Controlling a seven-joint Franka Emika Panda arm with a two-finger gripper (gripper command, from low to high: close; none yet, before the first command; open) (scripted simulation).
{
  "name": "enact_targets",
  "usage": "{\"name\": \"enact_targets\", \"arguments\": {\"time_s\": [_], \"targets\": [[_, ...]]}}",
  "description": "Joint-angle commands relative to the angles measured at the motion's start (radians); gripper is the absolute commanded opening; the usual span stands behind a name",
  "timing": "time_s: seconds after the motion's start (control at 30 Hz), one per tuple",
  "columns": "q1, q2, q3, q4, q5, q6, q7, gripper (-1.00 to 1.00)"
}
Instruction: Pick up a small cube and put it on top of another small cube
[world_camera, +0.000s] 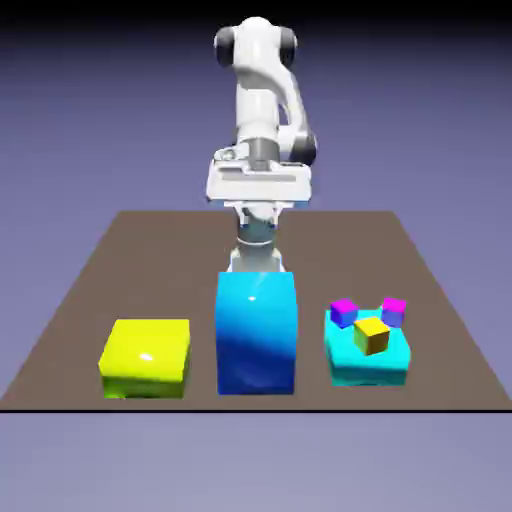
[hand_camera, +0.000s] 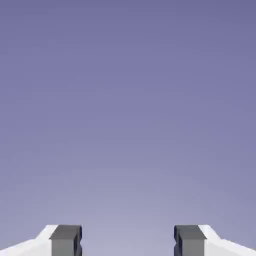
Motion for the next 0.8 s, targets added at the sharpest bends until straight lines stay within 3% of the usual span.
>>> {"name": "enact_targets", "arguments": {"time_s": [0.0,0.77], "targets": [[0.036,0.028,0.006,0.011,-0.032,-0.024,-0.027,0.0],[0.867,0.743,0.125,0.277,-0.762,-0.548,-0.61,0.0]]}}
